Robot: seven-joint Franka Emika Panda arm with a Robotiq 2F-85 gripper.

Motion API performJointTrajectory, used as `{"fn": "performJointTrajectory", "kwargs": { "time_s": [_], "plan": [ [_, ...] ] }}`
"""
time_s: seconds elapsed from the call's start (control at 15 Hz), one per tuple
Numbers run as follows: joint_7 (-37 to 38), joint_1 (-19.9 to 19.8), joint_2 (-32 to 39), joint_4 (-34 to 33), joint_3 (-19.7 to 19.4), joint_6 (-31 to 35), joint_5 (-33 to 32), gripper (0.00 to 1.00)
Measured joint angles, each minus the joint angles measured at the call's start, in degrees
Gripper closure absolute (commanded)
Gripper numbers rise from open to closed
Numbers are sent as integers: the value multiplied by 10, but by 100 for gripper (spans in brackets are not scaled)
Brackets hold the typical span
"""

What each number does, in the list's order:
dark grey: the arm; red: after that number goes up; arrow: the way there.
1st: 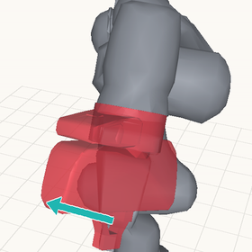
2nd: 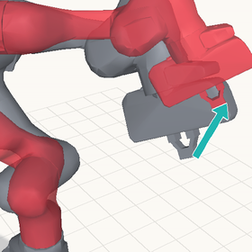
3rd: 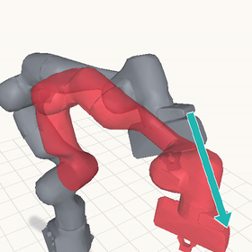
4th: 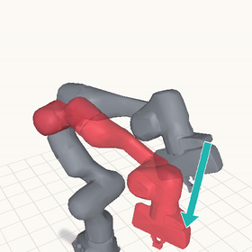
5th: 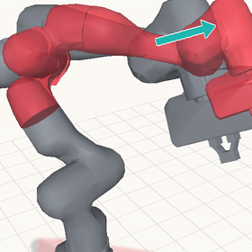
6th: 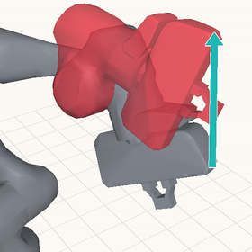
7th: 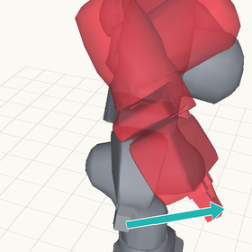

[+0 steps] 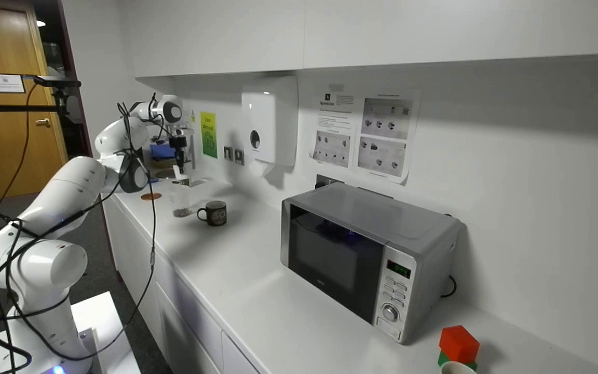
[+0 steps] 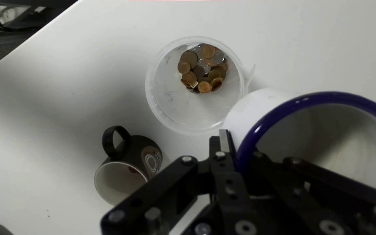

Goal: Pour the contents in the white mug into the cup.

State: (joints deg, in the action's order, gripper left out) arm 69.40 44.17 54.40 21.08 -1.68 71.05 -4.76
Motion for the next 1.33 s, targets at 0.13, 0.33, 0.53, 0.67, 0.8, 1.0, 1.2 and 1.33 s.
{"fn": "performJointTrajectory", "kwargs": {
  "time_s": [0.13, 0.33, 0.53, 0.67, 0.8, 1.0, 1.2, 1.33],
  "plan": [
    [0, -2, 3, 0, 0, 0, 0, 99],
    [1, -8, 4, 0, 0, 0, 0, 99],
    [7, -24, 4, -1, 0, 0, 3, 99],
    [16, -42, 4, -1, 2, 1, 11, 99],
    [27, -66, 4, -1, 8, 4, 23, 99],
    [42, -100, 4, -1, 19, 19, 44, 99],
    [54, -129, 4, -1, 30, 31, 61, 99],
    [60, -143, 4, -1, 36, 39, 68, 99]
  ]
}}
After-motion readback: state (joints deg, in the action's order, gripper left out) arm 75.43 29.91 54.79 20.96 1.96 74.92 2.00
